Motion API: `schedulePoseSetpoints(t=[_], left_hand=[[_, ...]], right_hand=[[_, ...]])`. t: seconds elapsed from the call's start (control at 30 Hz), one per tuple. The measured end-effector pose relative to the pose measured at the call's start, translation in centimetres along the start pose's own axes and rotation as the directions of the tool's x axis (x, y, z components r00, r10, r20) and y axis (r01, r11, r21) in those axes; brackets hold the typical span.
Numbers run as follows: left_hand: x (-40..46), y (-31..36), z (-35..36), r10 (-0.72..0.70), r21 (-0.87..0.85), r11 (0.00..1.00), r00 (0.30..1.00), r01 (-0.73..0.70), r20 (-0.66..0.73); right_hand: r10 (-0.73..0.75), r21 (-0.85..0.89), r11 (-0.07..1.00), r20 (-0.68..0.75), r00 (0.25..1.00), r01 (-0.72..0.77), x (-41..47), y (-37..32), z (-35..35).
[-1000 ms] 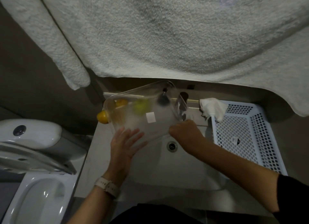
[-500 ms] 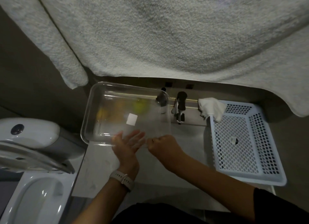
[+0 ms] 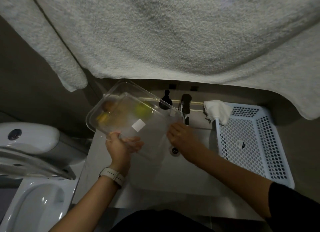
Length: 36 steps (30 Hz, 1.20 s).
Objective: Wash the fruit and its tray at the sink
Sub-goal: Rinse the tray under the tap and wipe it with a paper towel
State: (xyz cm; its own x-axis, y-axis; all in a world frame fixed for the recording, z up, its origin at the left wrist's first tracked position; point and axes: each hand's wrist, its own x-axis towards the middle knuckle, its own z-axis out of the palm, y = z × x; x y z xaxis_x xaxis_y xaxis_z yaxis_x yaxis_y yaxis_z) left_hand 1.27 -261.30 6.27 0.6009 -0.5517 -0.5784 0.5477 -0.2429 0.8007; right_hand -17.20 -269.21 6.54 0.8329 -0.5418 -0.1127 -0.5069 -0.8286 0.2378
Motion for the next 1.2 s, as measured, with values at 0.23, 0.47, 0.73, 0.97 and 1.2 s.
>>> schedulePoseSetpoints(t=[0.23, 0.47, 0.73, 0.97, 1.2], left_hand=[[1.2, 1.2, -0.5, -0.006, 0.11, 0.994, 1.0, 0.005, 0.01], [2.6, 3.4, -2.3, -0.033, 0.279, 0.96, 0.989, -0.008, 0.143], [3.0, 6.3, -1.5, -0.188, 0.532, 0.846, 0.921, -0.025, 0.342], [1.4, 5.5, -0.4, -0.253, 0.584, 0.808, 0.851, -0.076, 0.46], [0.8, 3.8, -0.4, -0.337, 0.5, 0.861, 0.844, 0.096, 0.417]], right_hand=[[-0.202, 0.072, 0.974, -0.161, 0.966, 0.215, -1.7, -3.2, 0.0], [-0.291, 0.053, 0.954, -0.072, 0.954, 0.295, -1.4, 2.9, 0.2], [-0.527, -0.306, 0.809, -0.001, 0.85, 0.502, 2.0, 7.1, -0.2], [-0.369, -0.383, 0.824, 0.198, 0.908, 0.418, 4.7, 9.3, -2.3], [-0.086, 0.189, 0.981, 0.203, 0.975, 0.047, 1.5, 1.4, -3.5]])
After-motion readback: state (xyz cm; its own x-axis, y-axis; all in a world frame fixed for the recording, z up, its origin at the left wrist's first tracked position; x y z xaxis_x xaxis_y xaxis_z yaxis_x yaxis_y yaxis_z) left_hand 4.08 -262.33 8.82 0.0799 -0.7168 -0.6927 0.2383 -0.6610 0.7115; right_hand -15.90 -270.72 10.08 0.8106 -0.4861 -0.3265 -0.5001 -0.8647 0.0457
